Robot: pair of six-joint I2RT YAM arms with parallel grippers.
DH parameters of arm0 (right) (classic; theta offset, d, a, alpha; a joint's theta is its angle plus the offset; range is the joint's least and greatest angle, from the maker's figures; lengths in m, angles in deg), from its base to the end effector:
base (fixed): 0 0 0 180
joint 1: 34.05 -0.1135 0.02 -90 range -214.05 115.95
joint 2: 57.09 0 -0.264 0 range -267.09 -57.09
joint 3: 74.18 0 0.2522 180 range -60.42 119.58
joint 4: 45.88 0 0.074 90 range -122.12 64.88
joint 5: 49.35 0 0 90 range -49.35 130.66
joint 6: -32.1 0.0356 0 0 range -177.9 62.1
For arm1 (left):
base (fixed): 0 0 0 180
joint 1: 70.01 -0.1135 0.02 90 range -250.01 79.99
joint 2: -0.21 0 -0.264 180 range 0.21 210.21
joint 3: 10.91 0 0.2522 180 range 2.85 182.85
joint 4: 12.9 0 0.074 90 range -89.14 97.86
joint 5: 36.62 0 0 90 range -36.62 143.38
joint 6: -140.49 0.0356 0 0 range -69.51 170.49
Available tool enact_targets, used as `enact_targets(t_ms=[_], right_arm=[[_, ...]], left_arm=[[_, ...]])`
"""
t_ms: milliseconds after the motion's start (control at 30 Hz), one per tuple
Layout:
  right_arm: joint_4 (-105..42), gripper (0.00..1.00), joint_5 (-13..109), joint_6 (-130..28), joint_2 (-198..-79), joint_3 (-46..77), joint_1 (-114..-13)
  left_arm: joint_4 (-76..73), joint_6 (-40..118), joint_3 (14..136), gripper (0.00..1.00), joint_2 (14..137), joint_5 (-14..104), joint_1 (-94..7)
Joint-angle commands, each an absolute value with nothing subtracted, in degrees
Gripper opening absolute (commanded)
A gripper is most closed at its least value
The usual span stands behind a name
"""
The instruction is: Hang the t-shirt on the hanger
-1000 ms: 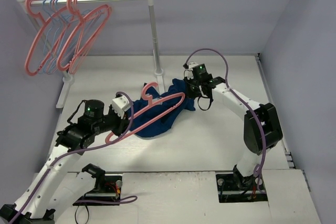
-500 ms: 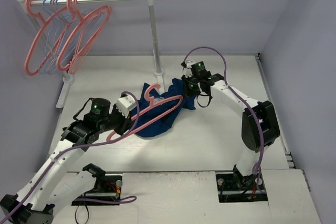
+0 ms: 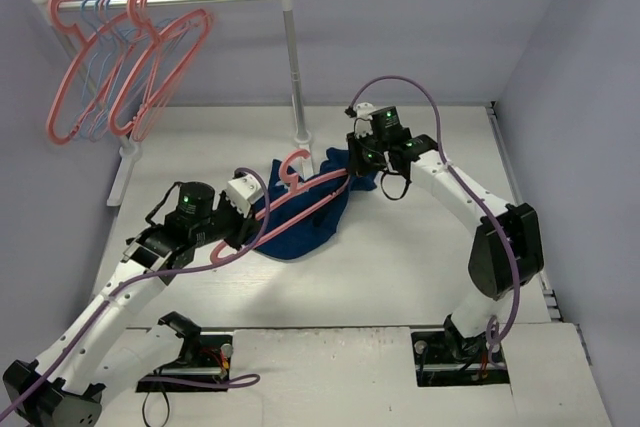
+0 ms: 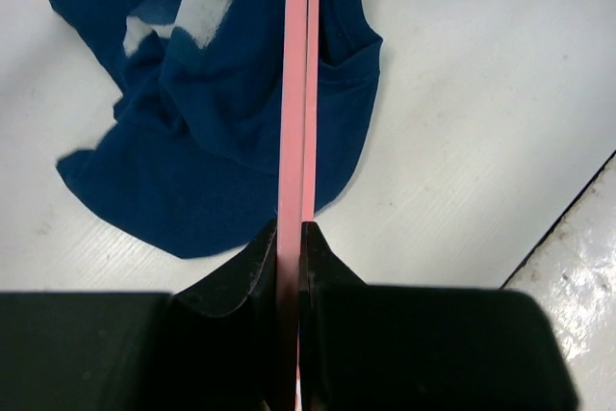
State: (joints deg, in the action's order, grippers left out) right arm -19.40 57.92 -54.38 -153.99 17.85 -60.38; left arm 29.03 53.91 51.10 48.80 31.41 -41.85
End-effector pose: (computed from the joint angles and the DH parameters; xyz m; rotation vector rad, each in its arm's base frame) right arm 0.3495 0.1848 0.2980 -0.6040 2.0680 0.6256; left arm 0.1566 -0.0989 0.3190 0.7976 1.9374 -0.6598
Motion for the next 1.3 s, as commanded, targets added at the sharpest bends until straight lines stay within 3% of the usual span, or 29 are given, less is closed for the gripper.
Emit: enact_targets(t_ms=[0,167,433,667,933,1267], right_arm=[[-20.5,0.02,61.2,-54.8,-147.2,24.2,-60.8],[-20.5,0.02,63.5,-54.2,-145.6,30.4,-61.5],[-20.5,0.04,58.3,-52.0,-144.4,30.5,-62.1],[-20.4,0.03,58.0,-52.4,-144.5,32.2,-62.1],[-20.4,0.02,58.4,-53.0,-142.4,34.7,-62.1],[-20.2,0.01,53.9,-57.3,-139.2,29.7,-61.2]], left_arm=[[15.9,51.6,54.6,0.00,49.6,27.8,-41.6],[9.9,49.0,53.9,0.00,48.7,30.4,-41.5],[-2.1,44.1,52.3,0.00,47.5,35.4,-40.2],[4.0,46.3,56.9,0.00,51.1,25.5,-38.3],[4.9,48.4,55.4,0.00,51.3,25.8,-36.8],[17.7,55.1,59.2,0.00,53.7,24.6,-36.8]])
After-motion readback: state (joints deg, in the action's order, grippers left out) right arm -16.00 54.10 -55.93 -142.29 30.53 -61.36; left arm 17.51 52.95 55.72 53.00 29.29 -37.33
